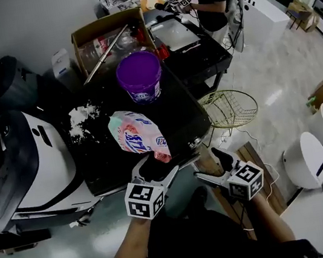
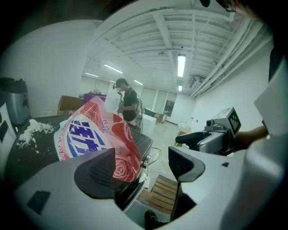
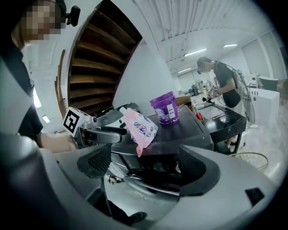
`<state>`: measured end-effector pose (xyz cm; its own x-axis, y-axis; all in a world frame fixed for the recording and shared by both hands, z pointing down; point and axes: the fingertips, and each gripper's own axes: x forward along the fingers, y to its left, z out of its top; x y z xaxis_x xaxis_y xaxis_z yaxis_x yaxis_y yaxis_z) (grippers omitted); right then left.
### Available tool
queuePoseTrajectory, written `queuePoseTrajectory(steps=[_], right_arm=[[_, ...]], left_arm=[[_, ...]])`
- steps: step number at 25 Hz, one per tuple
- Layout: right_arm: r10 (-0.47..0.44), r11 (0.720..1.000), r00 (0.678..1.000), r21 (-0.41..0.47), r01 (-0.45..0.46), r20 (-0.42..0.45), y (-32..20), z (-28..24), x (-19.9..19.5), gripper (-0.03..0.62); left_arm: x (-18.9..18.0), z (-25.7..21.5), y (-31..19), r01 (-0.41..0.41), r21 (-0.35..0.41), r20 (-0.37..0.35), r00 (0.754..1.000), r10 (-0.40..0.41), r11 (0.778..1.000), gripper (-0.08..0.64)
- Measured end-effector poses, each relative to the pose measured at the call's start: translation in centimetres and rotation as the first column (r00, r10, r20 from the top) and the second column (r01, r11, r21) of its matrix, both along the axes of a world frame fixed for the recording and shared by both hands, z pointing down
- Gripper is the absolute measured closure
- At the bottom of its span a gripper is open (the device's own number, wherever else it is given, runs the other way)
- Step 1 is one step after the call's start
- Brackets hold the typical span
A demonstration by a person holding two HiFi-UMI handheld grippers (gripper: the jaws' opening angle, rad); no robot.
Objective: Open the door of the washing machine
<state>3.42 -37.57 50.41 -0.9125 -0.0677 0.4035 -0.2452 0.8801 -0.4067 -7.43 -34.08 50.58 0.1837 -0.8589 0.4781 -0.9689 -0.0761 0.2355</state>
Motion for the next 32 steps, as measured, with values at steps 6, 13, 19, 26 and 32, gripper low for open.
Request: queuePoseTrajectory(steps=[6, 13, 19, 26, 32], right_arm=[[-0.139, 0.990, 0.990, 0.011, 0.139, -0.015, -1.0, 2.2, 0.4, 0.117], [-0.236, 0.972, 0.971, -0.018, 0.236, -0.035, 3.4, 2.9, 0.8, 0.126], [-0.324, 0.945, 0.944, -0.058, 0.321, -0.064, 9.3, 3.6, 1.6, 0.137], [-0.269, 0.960, 0.961, -0.094, 0.263, -0.069, 9.8, 5.4, 2.9, 0.146], [-0.321, 0.944, 0.939, -0.122, 0.306, -0.127, 8.4, 9.0, 1.8, 0.155]], left_arm=[[1.3, 1.1, 0.2, 0.116, -0.012, -0.010, 0.993, -0.116, 0.993, 0.184], [3.6, 1.5, 4.5, 0.179, 0.006, -0.032, 0.983, -0.179, 0.984, 0.195], [4.5, 2.6, 9.3, 0.278, -0.026, -0.089, 0.956, -0.279, 0.960, 0.207], [4.9, 4.8, 11.9, 0.273, -0.087, -0.076, 0.957, -0.280, 0.958, 0.209], [4.1, 7.0, 10.7, 0.300, -0.132, -0.078, 0.947, -0.311, 0.945, 0.209]])
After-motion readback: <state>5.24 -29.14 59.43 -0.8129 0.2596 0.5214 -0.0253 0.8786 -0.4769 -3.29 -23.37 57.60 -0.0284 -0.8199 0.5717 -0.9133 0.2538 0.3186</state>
